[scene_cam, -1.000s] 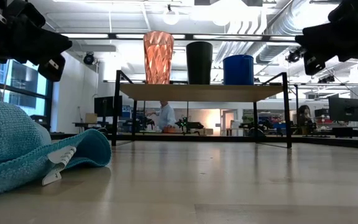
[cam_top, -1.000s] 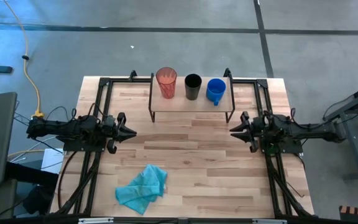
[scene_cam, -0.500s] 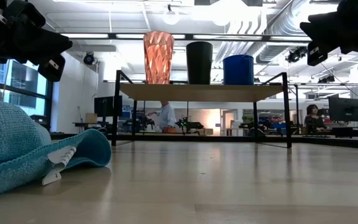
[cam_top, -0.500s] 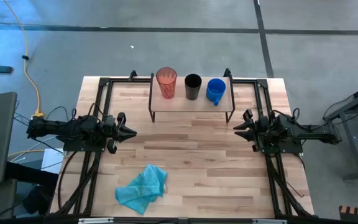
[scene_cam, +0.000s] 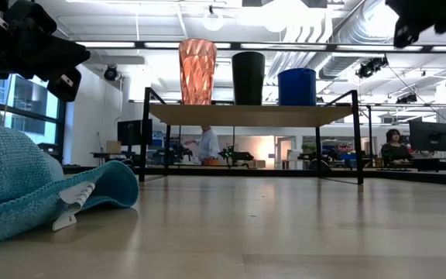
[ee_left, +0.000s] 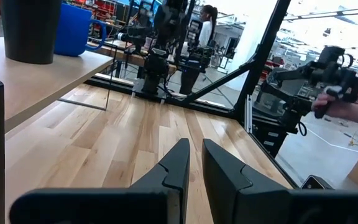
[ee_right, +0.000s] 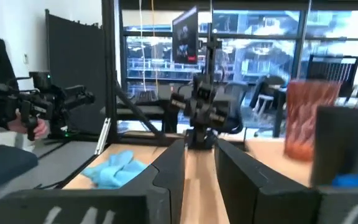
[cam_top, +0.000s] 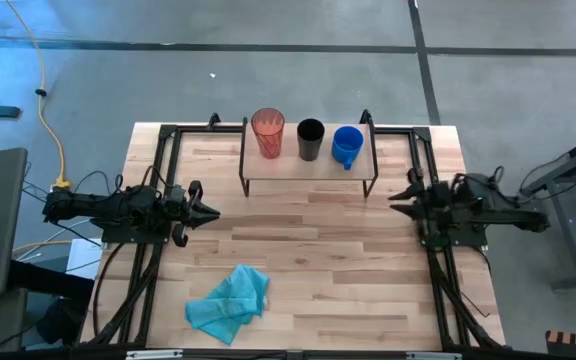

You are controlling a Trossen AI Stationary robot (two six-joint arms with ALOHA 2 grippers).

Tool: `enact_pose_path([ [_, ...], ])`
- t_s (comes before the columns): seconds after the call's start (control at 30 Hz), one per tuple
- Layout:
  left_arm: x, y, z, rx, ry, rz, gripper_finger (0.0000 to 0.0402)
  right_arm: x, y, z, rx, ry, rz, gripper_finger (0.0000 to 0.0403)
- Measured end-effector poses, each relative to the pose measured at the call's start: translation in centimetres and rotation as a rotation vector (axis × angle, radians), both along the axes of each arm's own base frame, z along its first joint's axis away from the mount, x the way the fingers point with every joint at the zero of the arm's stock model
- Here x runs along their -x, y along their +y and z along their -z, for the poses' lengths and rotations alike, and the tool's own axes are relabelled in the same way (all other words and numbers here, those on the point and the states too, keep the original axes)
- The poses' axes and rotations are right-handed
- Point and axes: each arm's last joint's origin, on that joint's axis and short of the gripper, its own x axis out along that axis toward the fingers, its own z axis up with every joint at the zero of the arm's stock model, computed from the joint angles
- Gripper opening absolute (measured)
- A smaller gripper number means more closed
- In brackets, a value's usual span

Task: Stack small to large cups/mugs on shelf
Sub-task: Return to Home Position

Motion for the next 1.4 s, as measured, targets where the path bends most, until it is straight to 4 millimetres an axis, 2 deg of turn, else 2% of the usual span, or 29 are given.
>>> enact_pose_path([
  [0.1, 0.0, 0.0, 0.0, 0.0, 0.0, 0.0, 0.0033, 0.9, 0.0, -1.4, 0.04, 0.014, 0.014, 0.008],
  [0.2, 0.0, 0.0, 0.0, 0.0, 0.0, 0.001, 0.0033, 1.1, -0.1, -1.6, 0.047, 0.026, 0.04, 0.008],
  [0.37, 0.0, 0.0, 0.0, 0.006, 0.0, 0.002, 0.0033, -0.1, -0.2, 0.4, 0.011, 0.016, 0.059, 0.008],
  [0.6, 0.0, 0.0, 0.0, 0.027, 0.0, 0.002, 0.0033, -1.4, -0.2, 2.5, 0.045, -0.196, 0.069, 0.008],
  [0.77, 0.0, 0.0, 0.0, 0.027, 0.0, 0.002, 0.0033, -1.8, -0.2, 3.8, 0.006, -0.194, 0.059, 0.008],
  [1.0, 0.0, 0.0, 0.0, 0.027, -0.001, 0.001, 0.0033, -1.7, -0.2, 3.7, 0.021, -0.243, 0.063, 0.008],
  [1.4, 0.0, 0.0, 0.0, 0.025, -0.001, -0.001, 0.0033, -1.9, -0.1, 4.3, 0.003, -0.179, 0.052, 0.008],
])
